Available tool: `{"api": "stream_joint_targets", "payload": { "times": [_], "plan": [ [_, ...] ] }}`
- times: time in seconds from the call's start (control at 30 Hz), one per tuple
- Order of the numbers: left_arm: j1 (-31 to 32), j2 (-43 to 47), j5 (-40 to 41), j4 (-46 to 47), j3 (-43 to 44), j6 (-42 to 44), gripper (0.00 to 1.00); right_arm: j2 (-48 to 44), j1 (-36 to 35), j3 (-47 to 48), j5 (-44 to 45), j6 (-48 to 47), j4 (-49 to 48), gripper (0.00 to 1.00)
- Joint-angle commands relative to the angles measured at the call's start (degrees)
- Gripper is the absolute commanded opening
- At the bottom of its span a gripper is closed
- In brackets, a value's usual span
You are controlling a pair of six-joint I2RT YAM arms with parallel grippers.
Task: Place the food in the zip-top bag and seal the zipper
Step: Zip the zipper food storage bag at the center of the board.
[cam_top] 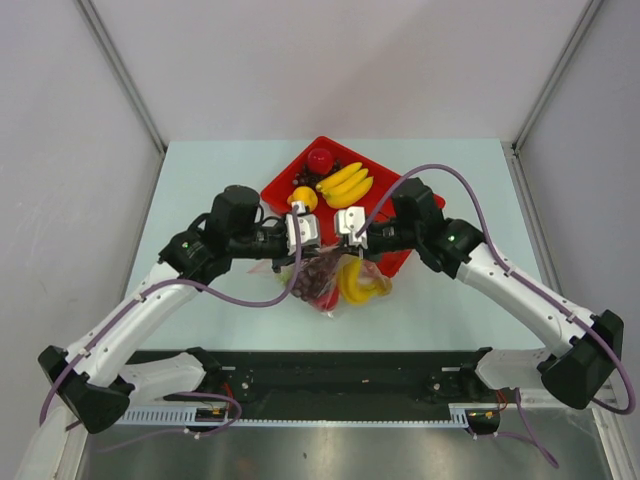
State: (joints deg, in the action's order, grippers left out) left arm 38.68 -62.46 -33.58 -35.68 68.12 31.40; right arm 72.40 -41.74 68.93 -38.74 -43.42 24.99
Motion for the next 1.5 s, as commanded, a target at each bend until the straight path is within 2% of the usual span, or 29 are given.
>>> {"api": "stream_joint_targets", "payload": {
  "times": [0.0, 0.2, 0.43, 0.7, 0.9, 1.03, 1.13, 1.27, 1.37, 1.47],
  "plan": [
    [0.3, 2.9, 3.9, -2.3, -2.7, 0.2, 0.0, -3.0, 5.3, 0.8, 0.2, 0.8, 0.5, 0.0],
    [0.3, 6.2, 7.4, -3.7, -5.6, 0.5, 0.01, -7.3, 10.4, -2.9, -4.5, 0.1, -2.2, 0.0],
    [-0.8, 8.8, 11.7, -4.0, -7.7, 1.8, 0.01, -10.8, 13.1, -6.8, -7.6, -2.1, -1.9, 0.0],
    [-9.5, 9.5, 11.7, -7.5, -5.7, 2.4, 0.01, -11.4, 14.8, -7.0, -8.2, 0.7, -2.1, 0.0],
    [-10.7, 9.5, 9.6, -7.5, -3.3, 0.9, 0.0, -11.8, 14.6, -7.0, -9.3, 5.2, -5.4, 0.0],
    [-10.7, 11.9, 2.9, -10.6, -0.5, 2.2, 0.0, -14.2, 12.9, -7.0, -12.3, 10.5, -8.0, 0.0],
    [-10.8, 15.3, -0.2, -13.4, 1.0, 2.5, 0.0, -16.8, 8.4, -7.0, -13.2, 13.7, -4.0, 0.0],
    [-10.8, 16.9, -1.0, -19.8, 4.8, 2.8, 0.0, -18.1, 1.6, -7.2, -10.1, 17.7, -0.8, 0.0],
    [-10.8, 17.1, -1.5, -22.5, 7.6, 2.2, 0.0, -18.0, -0.9, -7.5, -9.9, 22.2, -3.5, 0.0],
    [-10.8, 16.2, -1.2, -22.2, 6.3, 1.5, 0.0, -15.9, -1.2, -7.8, -8.4, 26.6, -6.0, 0.0]
  ]
}}
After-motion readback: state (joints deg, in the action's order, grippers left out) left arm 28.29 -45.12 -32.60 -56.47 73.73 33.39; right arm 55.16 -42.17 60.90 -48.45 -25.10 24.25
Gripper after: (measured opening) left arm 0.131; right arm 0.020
